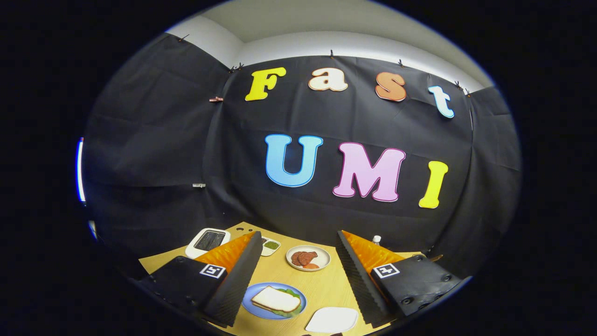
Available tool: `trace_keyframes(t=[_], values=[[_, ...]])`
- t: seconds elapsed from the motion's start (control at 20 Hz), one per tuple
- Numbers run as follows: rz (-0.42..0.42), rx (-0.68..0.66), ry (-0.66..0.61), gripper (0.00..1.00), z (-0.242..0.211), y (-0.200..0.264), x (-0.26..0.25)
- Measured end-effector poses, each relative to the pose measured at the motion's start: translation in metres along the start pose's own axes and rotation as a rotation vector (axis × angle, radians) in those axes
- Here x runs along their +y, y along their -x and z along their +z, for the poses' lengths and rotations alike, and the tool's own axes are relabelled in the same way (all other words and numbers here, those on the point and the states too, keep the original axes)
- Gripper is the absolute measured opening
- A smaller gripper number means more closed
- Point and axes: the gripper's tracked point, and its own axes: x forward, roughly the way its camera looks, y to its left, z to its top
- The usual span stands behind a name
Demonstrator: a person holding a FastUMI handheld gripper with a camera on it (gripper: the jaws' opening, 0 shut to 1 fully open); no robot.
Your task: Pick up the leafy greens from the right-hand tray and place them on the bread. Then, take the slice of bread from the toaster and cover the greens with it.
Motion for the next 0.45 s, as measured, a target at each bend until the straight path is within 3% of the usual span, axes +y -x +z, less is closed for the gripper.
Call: trace_keyframes(t=[0.45], values=[[0.013, 0.014, 0.003, 0.99, 0.0014, -0.0010, -0.0010]])
